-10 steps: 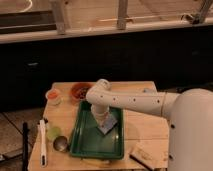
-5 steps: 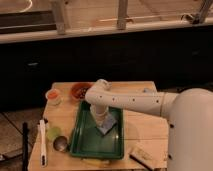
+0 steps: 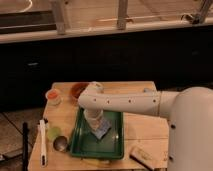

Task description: Wipe tray with sponge

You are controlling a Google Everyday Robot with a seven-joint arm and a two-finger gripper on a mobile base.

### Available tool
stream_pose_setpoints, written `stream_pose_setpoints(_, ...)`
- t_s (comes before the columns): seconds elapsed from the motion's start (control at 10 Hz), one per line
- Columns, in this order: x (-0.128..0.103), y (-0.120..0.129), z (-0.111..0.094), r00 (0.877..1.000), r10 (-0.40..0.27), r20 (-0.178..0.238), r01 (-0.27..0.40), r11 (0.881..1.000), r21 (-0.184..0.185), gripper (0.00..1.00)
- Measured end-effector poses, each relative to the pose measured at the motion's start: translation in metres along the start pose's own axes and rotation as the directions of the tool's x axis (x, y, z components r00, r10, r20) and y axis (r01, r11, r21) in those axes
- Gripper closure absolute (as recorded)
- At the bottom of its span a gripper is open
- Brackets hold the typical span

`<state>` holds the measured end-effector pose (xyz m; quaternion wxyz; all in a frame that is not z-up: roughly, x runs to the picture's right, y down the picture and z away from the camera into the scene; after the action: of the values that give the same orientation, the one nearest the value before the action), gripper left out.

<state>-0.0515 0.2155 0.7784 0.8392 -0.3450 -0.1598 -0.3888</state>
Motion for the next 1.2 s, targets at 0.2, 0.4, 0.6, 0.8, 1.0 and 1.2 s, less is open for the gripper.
stream_pose_setpoints(0.2,0.012,0.009,-0.001,0.999,0.037,-0.026,-0.038,0.999,-0.036,1.00)
stream_pose_setpoints(0.4,0.025,0.011,-0.002,0.997,0.062,-0.047,-0.064,0.997,-0.048,1.00)
stream_pose_setpoints(0.6,0.033,0.004,-0.003,0.997,0.056,-0.051,-0.058,0.997,-0.049,1.00)
stream_pose_setpoints(0.8,0.022,-0.007,-0.003,0.999,0.027,-0.028,-0.029,0.998,-0.049,1.00)
stream_pose_setpoints(1.0,0.010,-0.007,-0.002,1.000,0.012,-0.008,-0.012,0.998,-0.055,1.00)
stream_pose_setpoints(1.2,-0.005,0.006,-0.008,1.000,0.011,-0.002,-0.011,0.997,-0.077,1.00)
